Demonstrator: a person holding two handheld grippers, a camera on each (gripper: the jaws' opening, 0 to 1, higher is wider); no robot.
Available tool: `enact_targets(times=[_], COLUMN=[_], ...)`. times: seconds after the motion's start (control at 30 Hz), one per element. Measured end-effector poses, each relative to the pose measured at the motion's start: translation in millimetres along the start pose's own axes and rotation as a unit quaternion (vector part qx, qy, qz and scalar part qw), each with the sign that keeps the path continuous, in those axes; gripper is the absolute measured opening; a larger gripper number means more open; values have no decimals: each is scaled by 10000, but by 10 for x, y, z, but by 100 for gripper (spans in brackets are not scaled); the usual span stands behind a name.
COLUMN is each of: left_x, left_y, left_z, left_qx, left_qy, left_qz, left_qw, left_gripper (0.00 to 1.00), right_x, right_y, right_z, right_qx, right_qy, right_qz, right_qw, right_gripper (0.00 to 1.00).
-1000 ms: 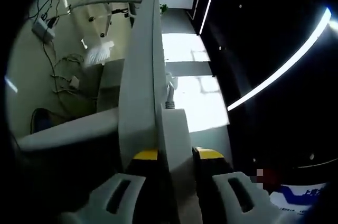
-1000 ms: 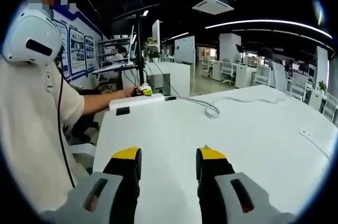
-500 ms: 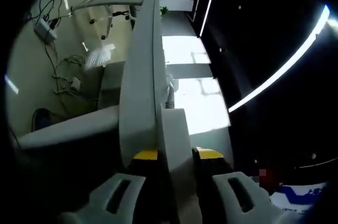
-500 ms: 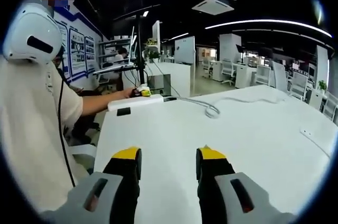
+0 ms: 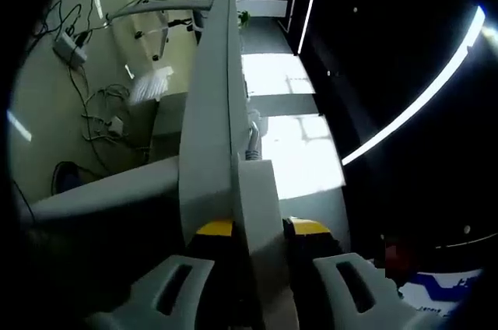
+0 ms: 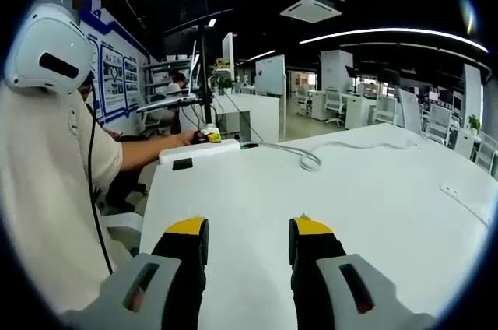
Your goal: Pick up the power strip scattered on the table, fix it on the side mounting bracket of the table, and press the switch
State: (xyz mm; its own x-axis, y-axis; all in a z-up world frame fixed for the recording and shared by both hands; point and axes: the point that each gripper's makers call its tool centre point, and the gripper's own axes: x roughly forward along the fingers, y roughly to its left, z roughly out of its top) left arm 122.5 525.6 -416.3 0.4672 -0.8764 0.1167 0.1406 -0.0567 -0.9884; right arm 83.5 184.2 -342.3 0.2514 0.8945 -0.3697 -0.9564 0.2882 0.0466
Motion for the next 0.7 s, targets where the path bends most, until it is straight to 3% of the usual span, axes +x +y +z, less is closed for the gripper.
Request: enact_targets(times=[0.3, 0.4, 0.57, 0.7], left_x=[-6, 54, 80, 47], left_y=[14, 0, -29, -96], left_z=[60, 100, 365, 598], left_qx=[336, 531, 1167, 1825], left_qy=[39, -162, -741, -1107], left_qz=[-1, 82, 293, 393], left_qw=[9994, 9984, 9900, 9762], left_gripper=[30, 31, 36, 40], right_x=[-56, -67, -56, -54], right_y=[-35, -46, -34, -25], right_z=[-24, -25, -39, -52], right_qx=[31, 51, 57, 57], right_qy=[-41, -65, -63, -61], right_qz=[-41, -55, -36, -29], right_qw=[10000, 10000, 10000, 10000], right_gripper=[38, 38, 38, 38])
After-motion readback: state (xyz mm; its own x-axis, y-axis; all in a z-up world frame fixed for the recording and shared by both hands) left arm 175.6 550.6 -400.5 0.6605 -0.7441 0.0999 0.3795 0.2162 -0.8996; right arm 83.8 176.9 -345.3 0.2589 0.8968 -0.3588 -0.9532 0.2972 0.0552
